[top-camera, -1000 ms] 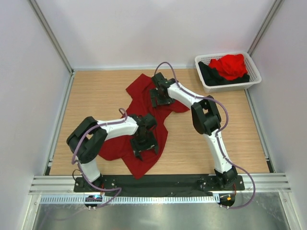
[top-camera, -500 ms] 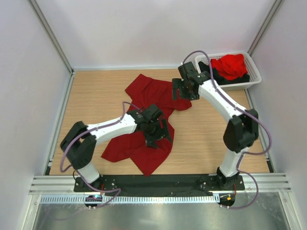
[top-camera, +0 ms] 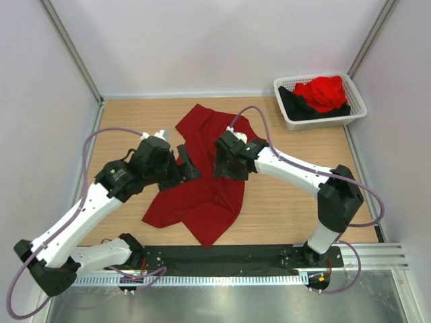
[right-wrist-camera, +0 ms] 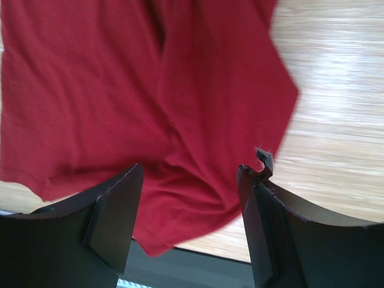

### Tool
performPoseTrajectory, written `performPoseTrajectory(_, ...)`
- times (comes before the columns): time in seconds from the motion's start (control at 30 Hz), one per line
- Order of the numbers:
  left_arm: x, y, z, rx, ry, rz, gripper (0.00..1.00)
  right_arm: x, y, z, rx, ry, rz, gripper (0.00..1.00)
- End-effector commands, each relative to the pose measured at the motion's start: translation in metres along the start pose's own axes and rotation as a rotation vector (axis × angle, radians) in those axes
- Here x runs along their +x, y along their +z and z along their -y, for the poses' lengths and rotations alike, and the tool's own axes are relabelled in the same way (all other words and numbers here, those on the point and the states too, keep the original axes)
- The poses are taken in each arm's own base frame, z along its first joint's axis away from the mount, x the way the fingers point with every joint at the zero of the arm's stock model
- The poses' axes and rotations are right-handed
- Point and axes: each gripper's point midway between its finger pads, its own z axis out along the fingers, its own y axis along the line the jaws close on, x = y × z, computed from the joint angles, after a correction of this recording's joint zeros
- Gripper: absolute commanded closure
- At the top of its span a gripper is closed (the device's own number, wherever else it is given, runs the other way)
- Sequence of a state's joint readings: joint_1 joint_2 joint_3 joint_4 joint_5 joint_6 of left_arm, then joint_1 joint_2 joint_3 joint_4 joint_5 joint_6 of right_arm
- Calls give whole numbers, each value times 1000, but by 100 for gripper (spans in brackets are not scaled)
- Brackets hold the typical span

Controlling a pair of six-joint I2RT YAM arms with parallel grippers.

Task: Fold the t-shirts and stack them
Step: Fold the tshirt

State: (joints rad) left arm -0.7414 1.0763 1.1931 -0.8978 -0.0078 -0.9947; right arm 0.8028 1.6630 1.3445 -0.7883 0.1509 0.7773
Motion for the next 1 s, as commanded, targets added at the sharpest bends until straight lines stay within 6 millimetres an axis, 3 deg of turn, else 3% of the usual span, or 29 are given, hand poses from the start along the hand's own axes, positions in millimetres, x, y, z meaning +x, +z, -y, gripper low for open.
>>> performPoseTrajectory(0.0, -10, -27, -36, -113, 82, 83, 18, -18, 30, -21, 10, 137, 89, 29)
performPoseTrajectory(0.13, -3, -46, -52, -116, 81, 109, 18, -28, 62, -40, 15, 108, 101, 28)
performPoseTrajectory(0.33, 5, -63, -72, -119, 70, 148, 18, -62, 85, -55, 69, 38, 176, 24)
performPoseTrajectory(0.37, 4, -64, -75, -127, 70, 157, 18, -59, 99, -51, 104, 19, 158, 23)
performPoseTrajectory(0.4, 4, -66, -77, -134, 71, 162, 18, -59, 103, -48, 125, -13, 145, 23)
performPoseTrajectory(0.43, 3, -68, -79, -148, 74, 165, 18, -68, 100, -59, 109, -25, 159, 23)
performPoseTrajectory(0.47, -2, -71, -80, -157, 78, 191, 18, -64, 113, -57, 131, -42, 136, 23)
performPoseTrajectory(0.5, -6, -74, -80, -164, 87, 209, 18, -62, 112, -55, 146, -55, 116, 23)
performPoseTrajectory(0.57, -17, -80, -75, -168, 100, 244, 16, -67, 107, -63, 120, -52, 121, 22)
performPoseTrajectory(0.63, -30, -82, -71, -188, 133, 282, 14, -72, 90, -67, 84, -44, 138, 22)
performPoseTrajectory(0.67, -41, -82, -65, -203, 143, 301, 14, -76, 72, -67, 76, -44, 147, 22)
performPoseTrajectory(0.73, -53, -79, -55, -202, 168, 321, 15, -75, 56, -55, 103, -61, 141, 21)
performPoseTrajectory(0.87, -79, -52, -26, -160, 169, 312, 16, -63, 16, -25, 131, -120, 114, 19)
performPoseTrajectory(0.9, -88, -37, -17, -130, 146, 288, 17, -58, 3, -15, 135, -130, 116, 19)
performPoseTrajectory(0.97, -95, -25, -9, -111, 124, 272, 18, -58, -4, -1, 144, -144, 125, 19)
